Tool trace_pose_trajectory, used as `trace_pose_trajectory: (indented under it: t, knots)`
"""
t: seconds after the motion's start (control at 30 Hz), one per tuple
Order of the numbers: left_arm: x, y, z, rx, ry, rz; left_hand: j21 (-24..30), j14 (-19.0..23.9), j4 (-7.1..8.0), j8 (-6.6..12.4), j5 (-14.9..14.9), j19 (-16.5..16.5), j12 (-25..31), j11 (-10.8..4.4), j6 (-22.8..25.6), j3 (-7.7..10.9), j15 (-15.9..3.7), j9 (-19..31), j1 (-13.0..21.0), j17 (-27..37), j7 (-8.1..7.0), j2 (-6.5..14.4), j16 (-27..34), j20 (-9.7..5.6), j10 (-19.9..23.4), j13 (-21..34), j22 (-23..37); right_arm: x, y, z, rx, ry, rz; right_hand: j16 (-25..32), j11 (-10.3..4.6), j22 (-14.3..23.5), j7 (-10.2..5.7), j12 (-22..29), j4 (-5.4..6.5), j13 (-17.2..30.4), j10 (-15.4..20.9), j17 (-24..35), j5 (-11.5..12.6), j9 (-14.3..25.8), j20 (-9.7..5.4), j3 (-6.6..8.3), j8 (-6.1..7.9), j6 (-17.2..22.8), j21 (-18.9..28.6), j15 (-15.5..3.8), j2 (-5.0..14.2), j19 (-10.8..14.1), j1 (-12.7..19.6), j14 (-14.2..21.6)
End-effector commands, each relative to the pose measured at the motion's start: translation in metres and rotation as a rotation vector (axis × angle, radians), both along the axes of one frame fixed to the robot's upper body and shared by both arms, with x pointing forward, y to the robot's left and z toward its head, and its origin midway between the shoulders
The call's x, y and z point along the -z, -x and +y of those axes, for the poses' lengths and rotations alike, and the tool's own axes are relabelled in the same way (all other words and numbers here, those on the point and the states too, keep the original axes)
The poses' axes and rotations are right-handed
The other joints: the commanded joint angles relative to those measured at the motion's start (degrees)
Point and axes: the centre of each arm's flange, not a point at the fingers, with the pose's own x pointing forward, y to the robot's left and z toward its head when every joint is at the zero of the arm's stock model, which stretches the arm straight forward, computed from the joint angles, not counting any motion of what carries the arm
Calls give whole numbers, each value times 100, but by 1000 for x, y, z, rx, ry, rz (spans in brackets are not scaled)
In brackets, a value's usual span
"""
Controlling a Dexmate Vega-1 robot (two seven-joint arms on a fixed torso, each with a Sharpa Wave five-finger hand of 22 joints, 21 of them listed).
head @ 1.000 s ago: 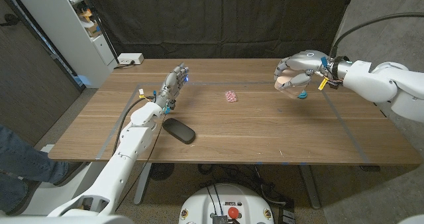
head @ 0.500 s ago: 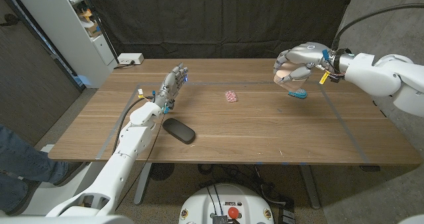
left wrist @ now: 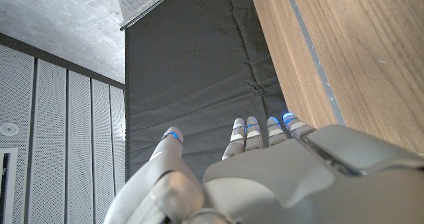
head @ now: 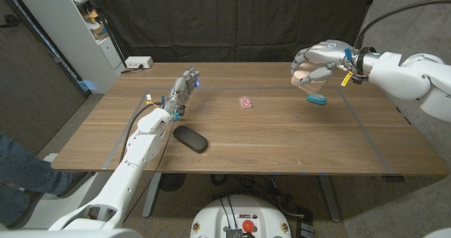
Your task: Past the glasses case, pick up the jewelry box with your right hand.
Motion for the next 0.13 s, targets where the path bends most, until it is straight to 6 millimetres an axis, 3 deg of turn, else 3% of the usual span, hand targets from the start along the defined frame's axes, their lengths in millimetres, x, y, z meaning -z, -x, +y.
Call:
trace_pose_trajectory:
  t: [0.03,0.13]
  knots:
    - [-1,2,0,1,-1,-3,35,-20,-30,13,1,-40,30,39,43,-5,30,20,25,34,31,66,20,22,-21,21,14,-2,3,-1,-1,-6,-10,-18,24,32,12,26,-16,32,41,24,-23,22,-215,38,45,56,27,-20,692,-97,733,18]
    - [0,3,0,0,-3,-4,35,-20,-32,13,1,-40,32,37,44,-6,32,20,26,34,32,68,20,24,-16,21,14,-1,3,-1,-2,-7,-9,-12,21,32,8,25,-13,40,40,40,-29,21,-217,32,44,56,26,-23,695,-101,732,16]
